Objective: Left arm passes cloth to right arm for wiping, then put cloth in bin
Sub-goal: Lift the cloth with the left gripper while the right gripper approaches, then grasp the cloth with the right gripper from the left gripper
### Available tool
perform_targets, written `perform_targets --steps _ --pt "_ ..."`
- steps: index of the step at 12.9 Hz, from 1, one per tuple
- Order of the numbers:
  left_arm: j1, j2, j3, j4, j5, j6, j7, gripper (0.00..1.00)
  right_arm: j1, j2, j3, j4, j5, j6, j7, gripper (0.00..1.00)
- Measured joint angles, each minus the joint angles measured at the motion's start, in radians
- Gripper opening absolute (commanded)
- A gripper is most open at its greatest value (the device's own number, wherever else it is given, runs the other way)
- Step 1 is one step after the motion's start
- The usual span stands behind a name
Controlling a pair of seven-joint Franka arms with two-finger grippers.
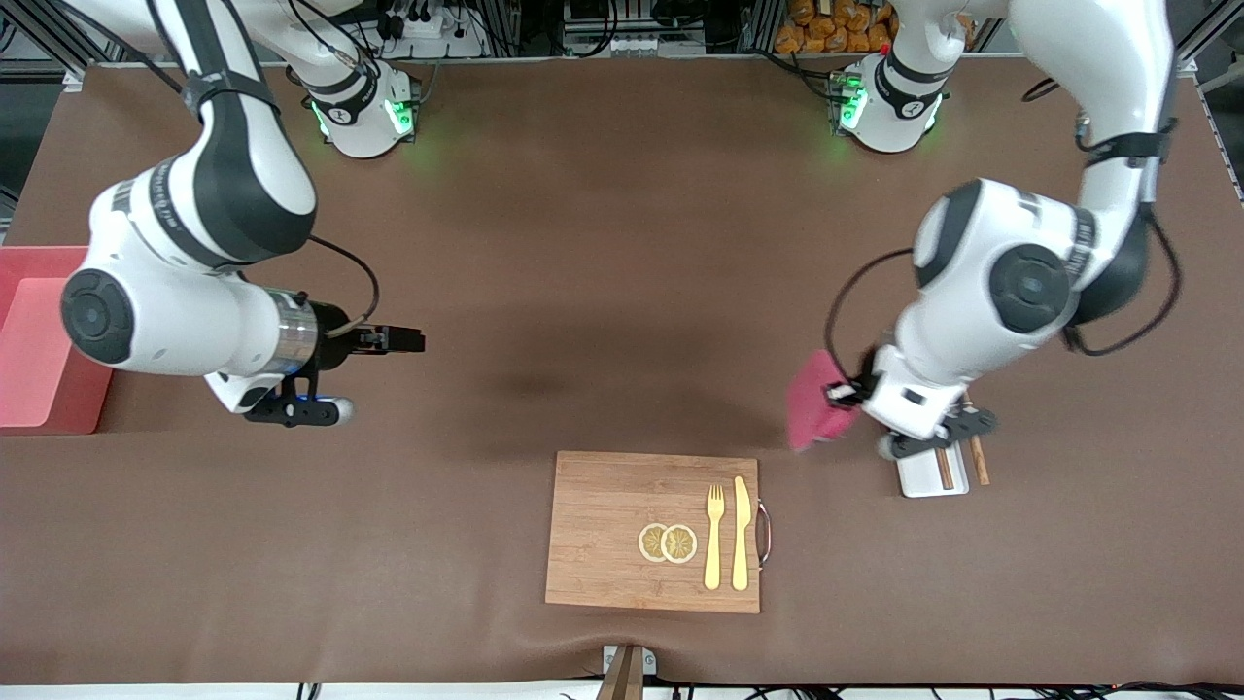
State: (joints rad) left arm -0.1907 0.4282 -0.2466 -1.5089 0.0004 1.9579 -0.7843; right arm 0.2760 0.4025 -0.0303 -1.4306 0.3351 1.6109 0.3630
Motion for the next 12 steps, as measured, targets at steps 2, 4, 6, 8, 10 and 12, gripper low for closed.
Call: perform_targets --steps 2,4,6,8,10,12 --pt "-0.064 0.019 -0.024 0.028 0.0 0.004 -0.194 0.0 0.005 0.017 0.0 -0.001 0.02 0.013 0.097 1.0" --pt "-0.14 0.048 -0.026 0.065 -0.008 0.022 -0.407 0.0 0.019 0.051 0.0 -0.002 0.091 0.079 0.24 1.0" --pt "-0.205 0.076 -0.027 0.087 -0.039 0.087 -0.629 0.0 0.046 0.096 0.0 -0.003 0.184 0.142 0.347 1.0" --pt "-0.259 0.103 -0.027 0.092 -0.043 0.164 -0.822 0.0 0.077 0.125 0.001 -0.002 0.236 0.203 0.431 1.0" --pt "-0.295 0.128 -0.027 0.094 -0.049 0.246 -0.99 0.0 0.086 0.132 0.0 -0.003 0.284 0.232 0.522 1.0" --pt "-0.314 0.144 -0.027 0.095 -0.079 0.325 -1.122 0.0 0.088 0.133 0.0 -0.01 0.321 0.231 0.568 1.0"
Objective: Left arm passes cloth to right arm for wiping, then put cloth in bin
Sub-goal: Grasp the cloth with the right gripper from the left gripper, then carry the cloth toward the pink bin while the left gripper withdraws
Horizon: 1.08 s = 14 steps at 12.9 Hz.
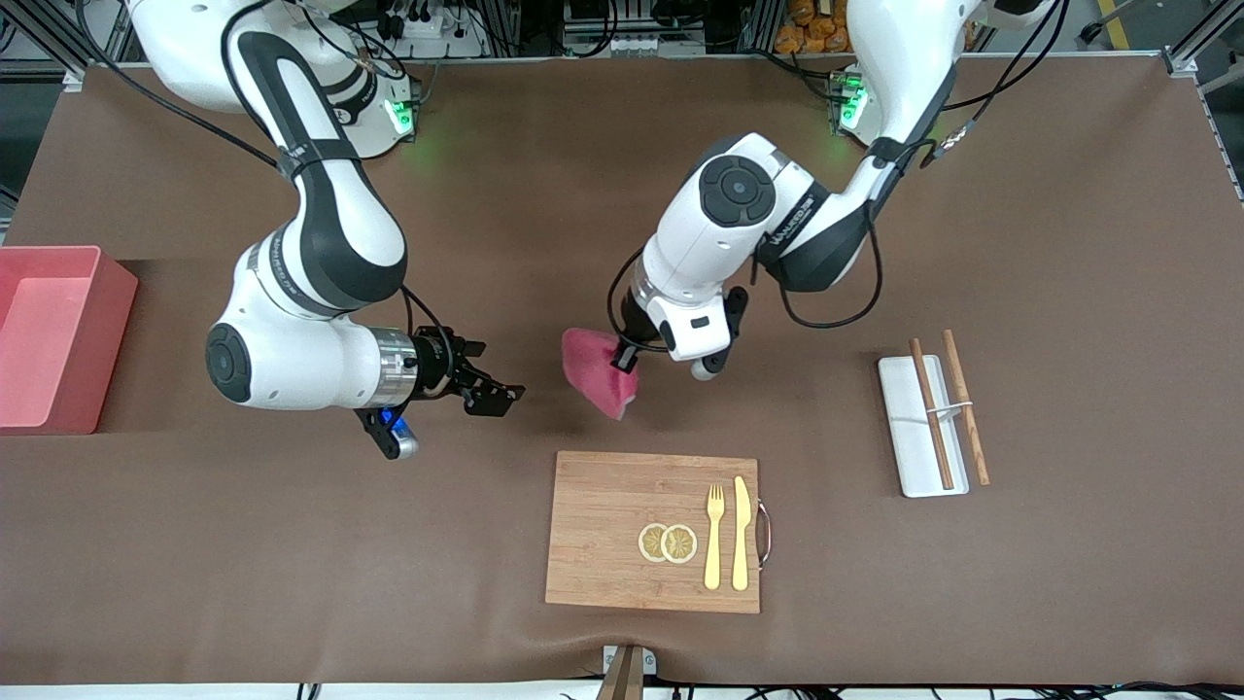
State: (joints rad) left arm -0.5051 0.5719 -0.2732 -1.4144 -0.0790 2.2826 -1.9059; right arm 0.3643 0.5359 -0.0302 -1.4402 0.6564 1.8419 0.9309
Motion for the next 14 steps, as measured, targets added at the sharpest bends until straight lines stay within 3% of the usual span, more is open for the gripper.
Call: perform_targets --steps 6,7,8,9,13,14 --pt "-0.009 0.011 0.0 0.017 -0.12 0.084 -0.185 0.0 0.047 0.028 0.0 -0.038 0.043 0.109 0.01 1.0" --pt "-0.01 0.011 0.0 0.023 -0.136 0.084 -0.195 0.0 0.06 0.032 0.0 -0.042 0.044 0.118 0.012 0.73" --pt "-0.012 0.011 0.0 0.027 -0.151 0.084 -0.198 0.0 0.067 0.033 0.0 -0.043 0.044 0.124 0.013 0.15" --pt "-0.014 0.011 0.0 0.029 -0.159 0.084 -0.199 0.0 0.069 0.034 0.0 -0.043 0.044 0.126 0.013 0.0" --pt "-0.014 0.011 0.001 0.032 -0.162 0.084 -0.205 0.0 0.069 0.034 -0.006 -0.041 0.044 0.127 -0.001 0.0" --pt "-0.014 0.011 0.001 0.032 -0.162 0.085 -0.205 0.04 0.069 0.034 -0.008 -0.041 0.044 0.127 -0.01 0.0"
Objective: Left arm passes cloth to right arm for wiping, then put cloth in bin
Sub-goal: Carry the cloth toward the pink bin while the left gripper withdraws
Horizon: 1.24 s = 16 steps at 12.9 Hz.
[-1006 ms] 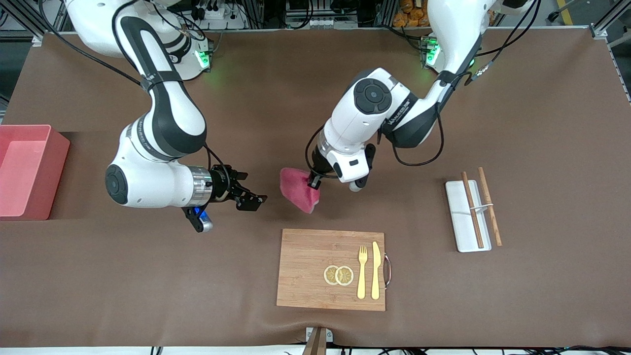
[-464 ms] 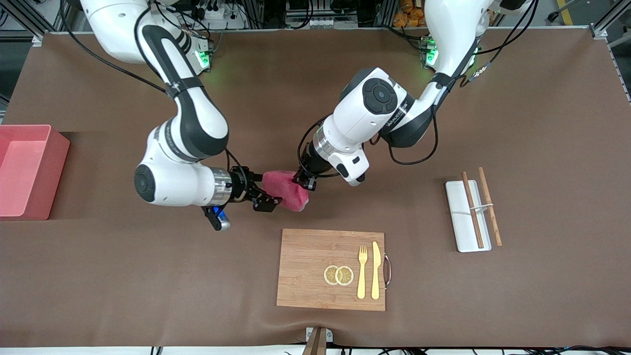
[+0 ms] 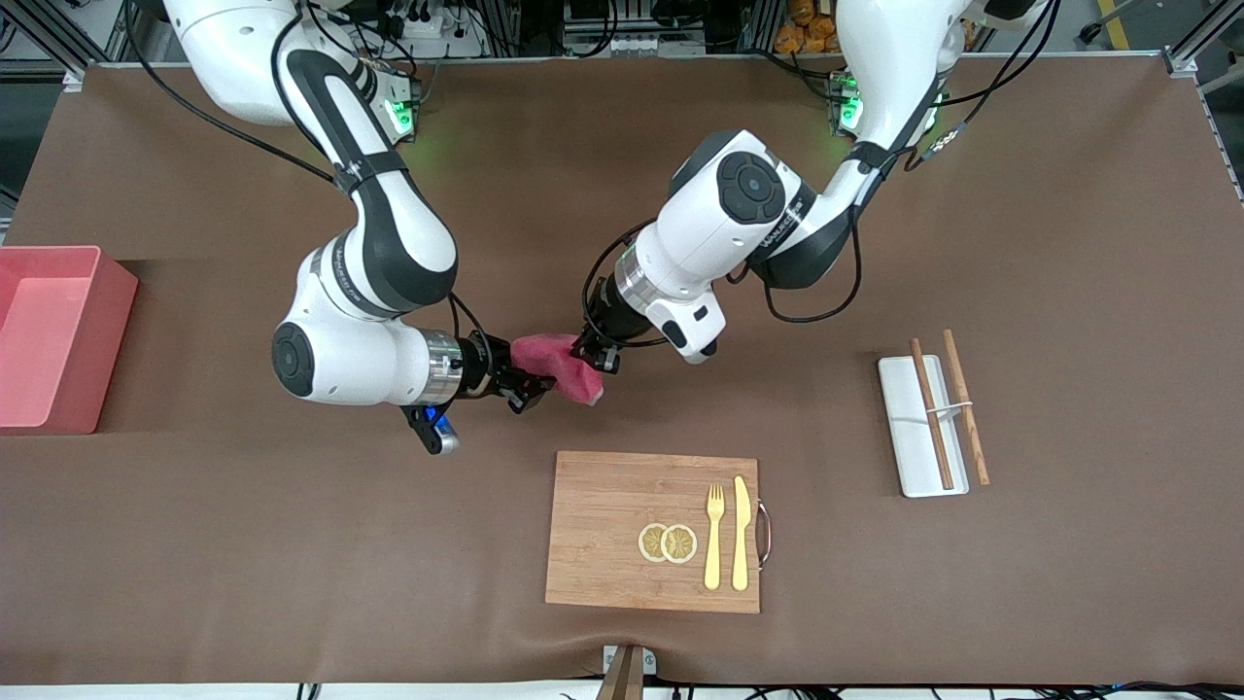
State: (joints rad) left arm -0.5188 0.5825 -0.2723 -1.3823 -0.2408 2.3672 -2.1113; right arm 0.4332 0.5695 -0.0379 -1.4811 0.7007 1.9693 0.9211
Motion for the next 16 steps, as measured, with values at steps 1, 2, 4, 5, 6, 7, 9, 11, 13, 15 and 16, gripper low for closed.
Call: perform_targets --steps 1,2,4,5,6,7,9,11,13,15,16 --pt "0.0 0.0 0.0 0.001 0.0 0.001 0.0 0.2 0.0 0.0 -0.001 0.001 0.0 0.0 -0.011 0.0" --pt "0.0 0.0 0.0 0.002 0.0 0.002 0.0 0.45 0.0 0.0 -0.002 0.001 0.0 0.0 -0.025 0.0" --pt "0.002 0.0 0.001 0.007 0.0 0.002 -0.002 1.0 0.0 0.0 -0.004 0.002 -0.002 0.0 -0.066 0.0" --pt "0.003 0.0 0.001 0.01 0.0 0.002 -0.003 1.0 -0.001 0.0 -0.006 0.002 -0.011 -0.002 -0.107 0.0" --pt "0.005 -0.002 0.001 0.015 0.0 0.0 -0.003 1.0 -0.001 0.0 -0.01 0.002 -0.04 -0.012 -0.151 0.0" --pt "0.007 -0.005 0.001 0.019 0.0 -0.009 -0.003 1.0 -0.002 0.0 -0.012 0.002 -0.092 -0.024 -0.185 0.0" --pt "0.015 -0.026 0.003 0.03 0.0 -0.05 -0.002 1.0 -0.004 0.001 -0.013 -0.006 -0.225 -0.042 -0.245 0.0" --pt "0.044 -0.074 0.005 0.04 0.0 -0.136 0.035 1.0 -0.008 0.013 -0.016 -0.04 -0.33 -0.057 -0.315 0.0" --pt "0.093 -0.139 0.007 0.044 0.0 -0.248 0.108 1.0 -0.028 0.039 -0.02 -0.083 -0.418 -0.053 -0.394 0.0" --pt "0.154 -0.204 0.009 0.046 0.0 -0.357 0.211 1.0 -0.081 0.058 -0.024 -0.106 -0.498 -0.052 -0.475 0.0" --pt "0.187 -0.234 0.009 0.046 0.0 -0.409 0.28 1.0 -0.123 0.059 -0.026 -0.115 -0.527 -0.053 -0.543 0.0"
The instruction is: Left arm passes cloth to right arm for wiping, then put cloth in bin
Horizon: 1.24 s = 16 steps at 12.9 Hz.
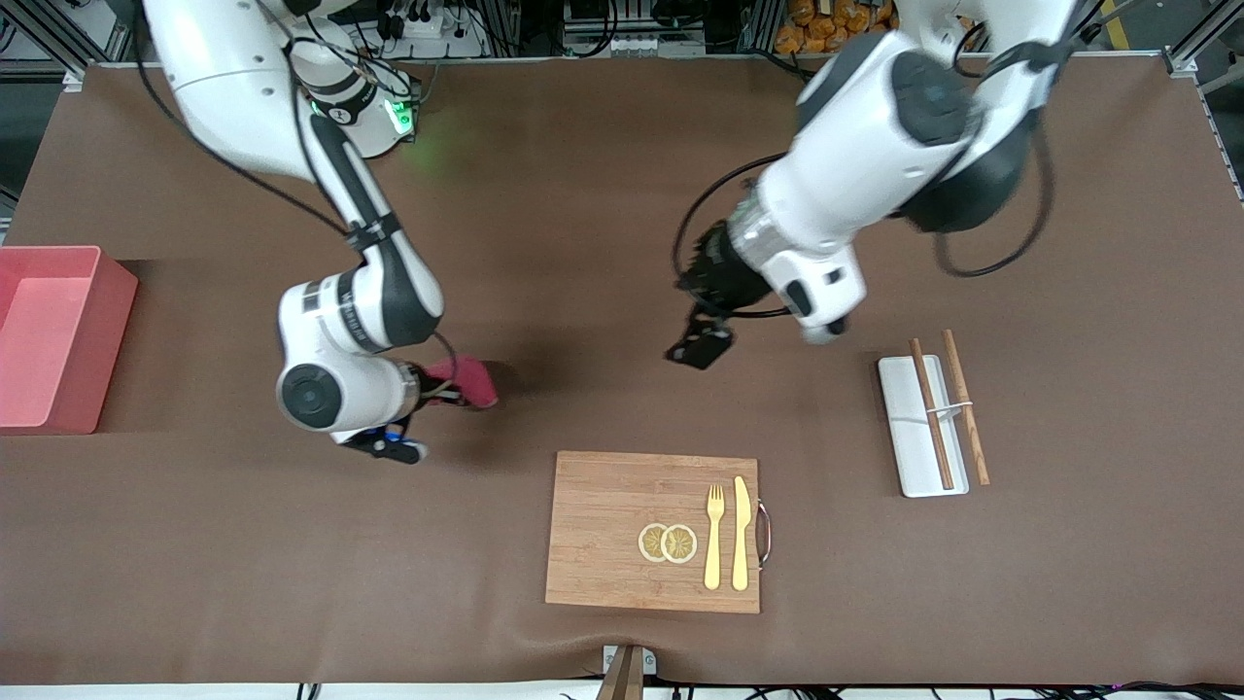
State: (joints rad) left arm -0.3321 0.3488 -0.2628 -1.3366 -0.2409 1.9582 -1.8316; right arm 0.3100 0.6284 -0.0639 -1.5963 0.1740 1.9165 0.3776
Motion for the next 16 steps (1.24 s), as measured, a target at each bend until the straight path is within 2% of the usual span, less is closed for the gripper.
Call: perform_targets --steps 3,7,9,13,16 --pt "0.095 -0.069 0.004 -0.001 0.0 -0.12 0.218 1.0 -0.181 0.0 -0.008 -0.013 -0.024 -0.005 -0.305 0.0" --pt "0.237 -0.107 0.009 -0.002 0.0 -0.235 0.553 1.0 -0.438 -0.001 -0.011 -0.013 -0.034 -0.041 -0.701 0.0" --pt "0.306 -0.114 0.013 -0.004 0.006 -0.307 0.712 1.0 -0.536 -0.006 -0.01 -0.006 -0.088 -0.051 -0.85 0.0" --pt "0.375 -0.123 0.013 -0.007 0.145 -0.375 1.002 1.0 -0.634 -0.04 -0.009 0.091 -0.235 -0.189 -0.973 0.0" --pt "0.417 -0.148 0.014 -0.022 0.216 -0.386 1.213 1.0 -0.64 -0.051 -0.007 0.119 -0.261 -0.211 -0.979 0.0"
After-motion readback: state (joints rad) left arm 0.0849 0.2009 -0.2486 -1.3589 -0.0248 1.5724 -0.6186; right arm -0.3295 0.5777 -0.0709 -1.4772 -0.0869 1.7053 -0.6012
